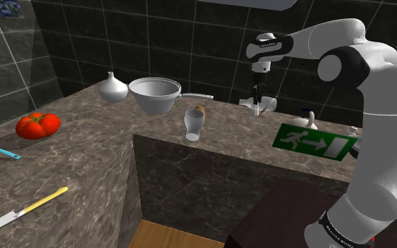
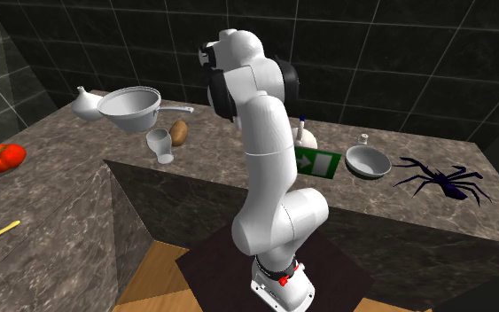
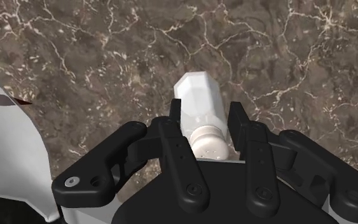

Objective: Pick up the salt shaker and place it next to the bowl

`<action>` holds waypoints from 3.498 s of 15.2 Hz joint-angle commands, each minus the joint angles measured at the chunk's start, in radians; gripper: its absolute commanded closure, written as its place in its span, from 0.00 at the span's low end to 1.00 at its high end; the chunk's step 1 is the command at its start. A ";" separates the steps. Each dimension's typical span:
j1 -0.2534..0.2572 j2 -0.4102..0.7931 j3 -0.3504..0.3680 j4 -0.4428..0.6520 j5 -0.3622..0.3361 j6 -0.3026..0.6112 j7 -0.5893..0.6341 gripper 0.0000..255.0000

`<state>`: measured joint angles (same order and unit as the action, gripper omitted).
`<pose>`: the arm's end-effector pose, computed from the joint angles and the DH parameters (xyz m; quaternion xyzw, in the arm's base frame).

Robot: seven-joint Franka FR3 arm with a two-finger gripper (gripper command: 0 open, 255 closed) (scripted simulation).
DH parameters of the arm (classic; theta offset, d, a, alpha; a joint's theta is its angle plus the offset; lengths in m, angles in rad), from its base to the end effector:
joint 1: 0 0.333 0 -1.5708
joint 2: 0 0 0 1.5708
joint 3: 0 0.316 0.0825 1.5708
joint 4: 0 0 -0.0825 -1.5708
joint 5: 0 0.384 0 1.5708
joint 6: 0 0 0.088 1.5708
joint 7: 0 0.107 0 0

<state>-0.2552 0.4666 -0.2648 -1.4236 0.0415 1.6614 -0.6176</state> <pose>0.5941 -0.3026 0.4201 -0.9922 -0.0516 0.1109 0.0237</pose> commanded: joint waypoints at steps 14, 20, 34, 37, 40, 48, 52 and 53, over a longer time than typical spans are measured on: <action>-0.011 0.001 -0.004 0.203 -0.001 -0.201 -0.007 1.00; -0.018 -0.152 -0.029 -0.010 -0.041 -0.136 -0.048 1.00; -0.102 -0.543 -0.128 -0.499 -0.197 -0.002 -0.204 1.00; -0.130 -0.608 -0.154 -0.565 -0.234 0.011 -0.244 1.00; -0.159 -0.667 -0.183 -0.620 -0.273 0.020 -0.287 1.00; -0.247 -0.788 -0.273 -0.717 -0.377 0.036 -0.421 1.00; -0.291 -0.827 -0.327 -0.738 -0.426 0.045 -0.499 1.00; -0.302 -0.834 -0.341 -0.741 -0.437 0.047 -0.519 1.00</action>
<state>-0.5456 -0.3551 -0.5927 -2.1583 -0.3817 1.7072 -1.1158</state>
